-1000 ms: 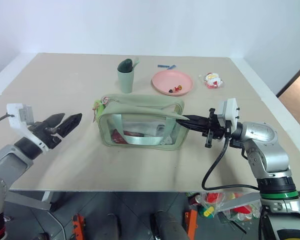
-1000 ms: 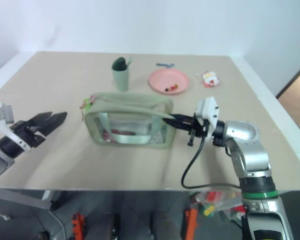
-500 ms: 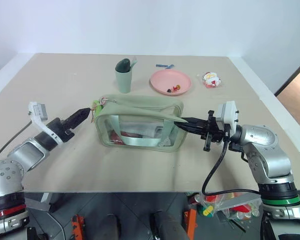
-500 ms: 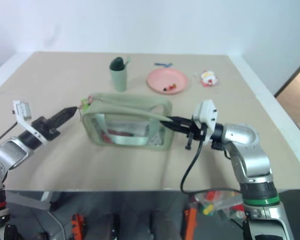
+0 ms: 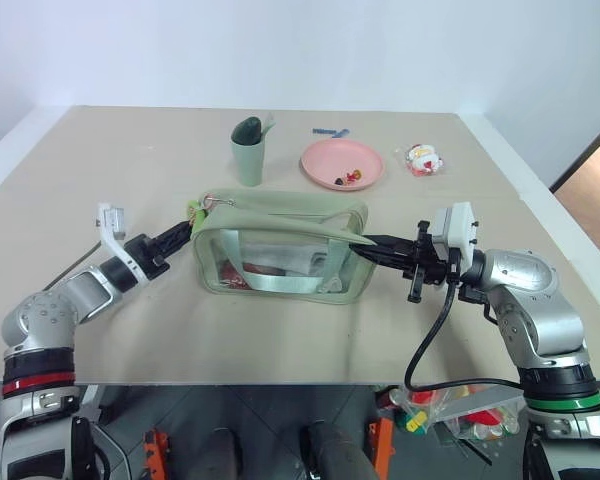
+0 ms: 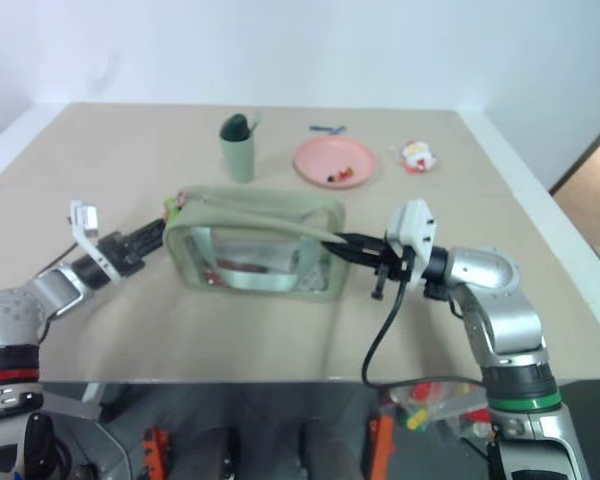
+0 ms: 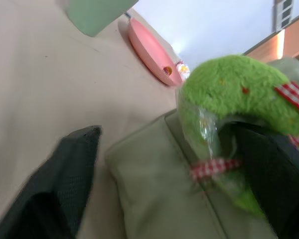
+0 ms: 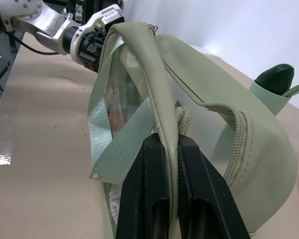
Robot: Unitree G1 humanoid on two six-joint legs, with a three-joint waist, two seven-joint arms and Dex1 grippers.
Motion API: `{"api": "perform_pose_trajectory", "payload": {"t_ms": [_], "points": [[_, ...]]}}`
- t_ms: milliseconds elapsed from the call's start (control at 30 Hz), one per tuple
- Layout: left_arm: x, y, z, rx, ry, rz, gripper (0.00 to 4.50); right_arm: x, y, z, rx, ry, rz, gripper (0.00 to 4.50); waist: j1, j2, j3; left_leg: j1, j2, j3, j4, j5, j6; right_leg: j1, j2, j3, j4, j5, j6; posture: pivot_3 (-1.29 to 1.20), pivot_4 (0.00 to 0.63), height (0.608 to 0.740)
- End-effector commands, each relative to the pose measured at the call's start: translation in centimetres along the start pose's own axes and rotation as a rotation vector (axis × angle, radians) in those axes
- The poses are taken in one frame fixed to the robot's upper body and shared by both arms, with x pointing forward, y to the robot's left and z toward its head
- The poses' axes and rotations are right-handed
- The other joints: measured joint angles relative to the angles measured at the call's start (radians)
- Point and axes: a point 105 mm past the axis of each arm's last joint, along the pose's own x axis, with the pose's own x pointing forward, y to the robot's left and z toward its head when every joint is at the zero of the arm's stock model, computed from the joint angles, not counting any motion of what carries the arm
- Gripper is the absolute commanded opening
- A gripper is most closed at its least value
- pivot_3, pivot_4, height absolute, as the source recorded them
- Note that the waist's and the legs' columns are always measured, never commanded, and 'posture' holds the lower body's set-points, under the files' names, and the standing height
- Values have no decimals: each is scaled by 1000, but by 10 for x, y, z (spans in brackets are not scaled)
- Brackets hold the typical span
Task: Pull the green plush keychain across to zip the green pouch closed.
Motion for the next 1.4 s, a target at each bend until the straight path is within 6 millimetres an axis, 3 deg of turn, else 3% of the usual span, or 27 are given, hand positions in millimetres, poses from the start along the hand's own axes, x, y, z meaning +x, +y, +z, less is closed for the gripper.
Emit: {"api": "perform_pose_trajectory", "payload": {"t_ms": [33, 233, 300, 567, 700, 833, 967, 1133, 1300, 1400], "points": [[4, -12, 12, 27, -31, -66, 2606, -2, -1, 9, -48, -8, -3, 0, -1, 0, 0, 0, 0, 0, 0, 0, 0, 0, 0, 0, 0, 0, 0, 0, 150, 740], [5, -26, 14, 16, -31, -139, 719, -3, -1, 7, -46, 2, -4, 0, 0, 0, 0, 0, 0, 0, 0, 0, 0, 0, 0, 0, 0, 0, 0, 0, 150, 740], [0, -42, 23, 40, -48, -190, 53, -3, -1, 7, -46, 6, -5, 0, 0, 0, 0, 0, 0, 0, 0, 0, 0, 0, 0, 0, 0, 0, 0, 0, 150, 740], [-7, -142, 59, 189, -73, -479, 53, -6, -2, 6, -46, 16, -10, 0, 1, 0, 0, -1, 0, -1, 0, 0, 0, 0, -1, 0, 0, 0, 2, 0, 150, 740], [10, -170, 56, 260, -41, -526, 53, -7, -2, 5, -48, 21, -9, 0, 1, 0, 0, 0, -1, 0, 0, 0, 0, 0, -1, 1, 0, 0, 2, 0, 150, 740], [38, -181, 31, 267, 36, -559, 53, -7, -3, 5, -52, 22, -11, 0, 2, 0, 0, -1, -1, -1, 1, 1, -1, 1, -1, 1, 0, 1, 2, 0, 150, 740], [56, -178, 9, 282, 117, -552, 53, -6, -2, 5, -55, 22, -12, 0, -1, 0, 0, -1, -2, 0, 1, 1, -1, 1, -1, 1, -1, 1, 3, 0, 150, 740], [70, -148, -7, 361, 200, -419, 53, -6, -2, 6, -61, 26, -29, 0, 1, 0, 0, 0, -1, -1, 0, 1, -1, 0, 1, 1, 0, 1, 2, 0, 150, 740], [63, -146, -10, 449, 266, -434, 1563, -6, -1, 7, -62, 27, -31, 0, 0, 0, 0, -1, -2, 0, 0, 1, -1, 0, 0, 2, -1, 1, 2, 0, 150, 740], [54, -147, -7, 513, 307, -440, 2736, -5, 0, 8, -62, 23, -28, 0, 0, 0, 0, 0, -2, 0, 0, 1, -1, 0, 0, 2, 0, 1, 2, 0, 150, 740]]}}
